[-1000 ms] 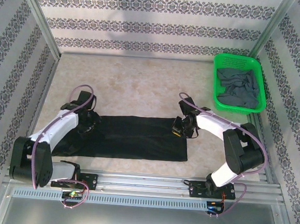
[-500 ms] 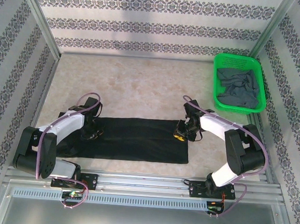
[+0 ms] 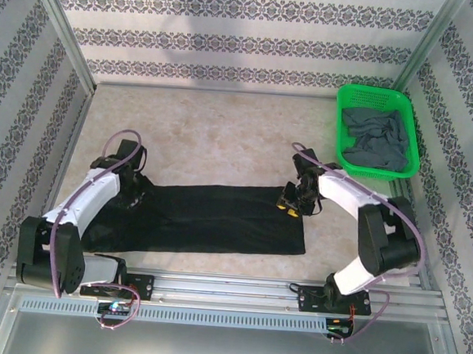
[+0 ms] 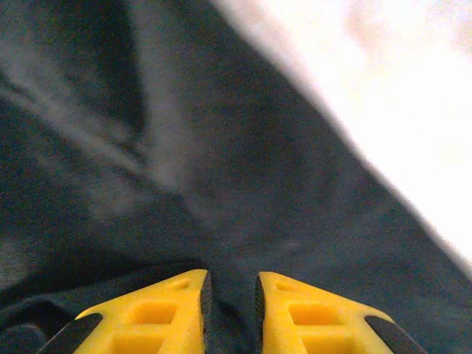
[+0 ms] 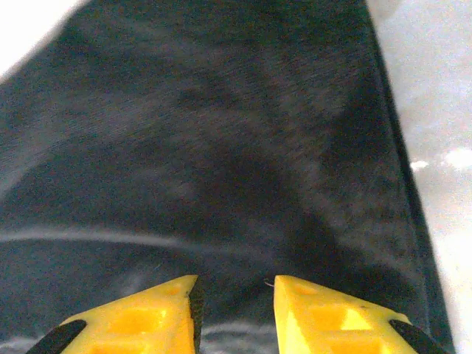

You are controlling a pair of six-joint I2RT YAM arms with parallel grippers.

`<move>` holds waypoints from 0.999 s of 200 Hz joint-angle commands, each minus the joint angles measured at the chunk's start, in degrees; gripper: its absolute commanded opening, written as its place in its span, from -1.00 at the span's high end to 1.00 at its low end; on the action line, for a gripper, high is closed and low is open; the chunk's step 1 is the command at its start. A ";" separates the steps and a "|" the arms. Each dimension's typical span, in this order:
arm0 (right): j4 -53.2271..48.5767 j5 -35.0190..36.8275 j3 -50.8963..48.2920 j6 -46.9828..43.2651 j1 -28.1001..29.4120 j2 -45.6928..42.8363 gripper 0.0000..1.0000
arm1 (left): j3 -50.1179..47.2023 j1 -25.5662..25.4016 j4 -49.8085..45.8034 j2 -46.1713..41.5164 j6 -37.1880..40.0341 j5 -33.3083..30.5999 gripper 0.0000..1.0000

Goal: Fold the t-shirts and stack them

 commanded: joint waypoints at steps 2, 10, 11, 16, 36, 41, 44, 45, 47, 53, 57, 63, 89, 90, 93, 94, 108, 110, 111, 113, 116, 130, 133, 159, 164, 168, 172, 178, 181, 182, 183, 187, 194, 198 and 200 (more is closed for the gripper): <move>-0.06 2.01 2.15 3.97 3.90 -2.28 0.38 | 3.02 -1.06 0.68 0.87 0.02 0.65 0.48; 0.57 0.84 2.80 5.28 5.24 -0.59 0.39 | 3.49 -1.18 2.38 2.63 -0.25 2.18 0.47; 0.69 0.77 2.88 5.43 5.45 -0.32 0.39 | 3.56 -1.21 2.58 2.92 -0.30 2.38 0.47; 1.07 0.22 3.46 5.92 6.37 1.01 0.41 | 3.78 -1.27 3.62 4.21 -0.46 3.38 0.48; 2.42 -0.85 5.32 8.09 8.57 5.91 0.42 | 4.89 -2.77 6.94 9.75 -1.09 6.56 0.48; 2.98 -1.46 5.34 9.07 8.53 6.81 0.42 | 5.20 -3.25 7.41 11.02 -1.22 7.19 0.48; 3.22 -1.72 5.33 9.60 8.43 7.39 0.42 | 5.28 -3.59 7.58 11.82 -1.20 7.37 0.48; 3.28 -1.78 5.37 9.74 8.41 7.54 0.42 | 5.34 -3.65 7.68 12.09 -1.21 7.44 0.47; 3.42 -1.79 5.34 9.96 8.34 7.85 0.42 | 5.45 -3.82 7.81 12.57 -1.18 7.53 0.47; 3.50 -1.69 5.51 10.33 7.94 8.85 0.42 | 5.67 -4.39 8.00 13.91 -1.18 7.93 0.48; 3.17 -1.35 5.82 10.49 7.65 9.62 0.42 | 5.66 -4.68 8.20 14.71 -1.29 8.24 0.48; 2.32 -0.56 6.31 10.38 7.08 10.64 0.42 | 5.51 -4.92 8.44 16.11 -1.52 8.90 0.48; -2.58 1.98 10.07 9.15 4.08 15.38 0.40 | 2.97 -5.12 12.45 20.27 -3.06 11.05 0.48; -2.78 2.04 10.25 9.12 3.91 15.58 0.40 | 2.91 -5.07 12.67 20.49 -3.11 11.12 0.48; -3.29 2.17 10.82 8.89 3.51 15.96 0.39 | 2.90 -5.12 13.15 20.92 -3.25 11.30 0.48; -3.49 2.26 11.06 8.89 3.36 16.18 0.39 | 2.87 -5.11 13.41 21.03 -3.29 11.34 0.48; -5.22 2.89 13.74 7.99 1.48 18.26 0.37 | 3.53 -5.13 16.31 23.43 -3.78 12.56 0.48; -5.37 2.96 14.18 7.83 1.15 18.55 0.37 | 3.74 -5.16 16.67 23.83 -3.84 12.81 0.48; -5.49 2.98 14.36 7.81 1.04 18.70 0.36 | 3.86 -5.13 16.84 24.02 -3.89 12.89 0.48; -5.70 2.99 14.73 7.68 0.76 18.97 0.36 | 4.13 -5.16 17.26 24.39 -4.00 13.05 0.48; -6.01 3.03 15.46 7.50 0.27 19.41 0.36 | 4.59 -5.19 17.81 25.00 -4.08 13.41 0.48; -7.55 3.17 18.87 6.69 -1.77 21.63 0.35 | 7.46 -5.56 18.92 27.61 -4.83 14.33 0.46; -7.78 3.23 19.53 6.58 -2.19 22.02 0.35 | 8.15 -5.63 19.18 28.19 -4.90 14.30 0.46; -8.18 3.24 25.27 6.04 -6.47 25.89 0.34 | 15.05 -6.43 21.72 33.35 -3.91 15.32 0.36; -8.47 3.17 26.87 5.75 -7.26 27.12 0.34 | 16.69 -6.42 22.22 34.59 -3.35 15.79 0.34; -8.85 2.96 28.13 5.37 -7.88 28.13 0.34 | 17.93 -6.32 22.39 35.49 -2.80 16.37 0.33; -9.00 2.74 29.45 4.95 -8.52 29.03 0.33 | 19.37 -6.32 22.15 36.19 -2.39 16.83 0.32; -9.09 2.55 31.35 4.23 -9.34 30.21 0.33 | 21.35 -6.21 21.15 37.01 -1.88 17.00 0.31; -9.21 2.64 32.24 3.77 -9.68 30.67 0.33 | 22.30 -6.22 20.70 37.19 -1.58 16.91 0.30; -9.17 2.64 32.54 3.67 -9.78 30.78 0.33 | 22.59 -6.24 20.62 37.17 -1.53 16.82 0.29; -9.11 2.64 32.82 3.53 -9.88 30.88 0.33 | 22.87 -6.24 20.44 37.11 -1.38 16.78 0.28; -8.91 2.80 33.83 2.77 -10.12 31.18 0.33 | 23.88 -6.17 19.79 36.86 -0.79 16.36 0.26; -8.11 2.90 35.74 1.14 -10.41 31.33 0.31 | 25.13 -5.94 18.45 35.77 -0.04 14.94 0.22; -7.64 2.88 36.70 0.00 -10.33 31.14 0.30 | 25.69 -5.62 17.41 34.99 0.45 13.83 0.19; -7.40 2.79 37.21 -0.63 -10.28 31.16 0.29 | 25.83 -5.39 16.92 34.56 0.76 13.37 0.19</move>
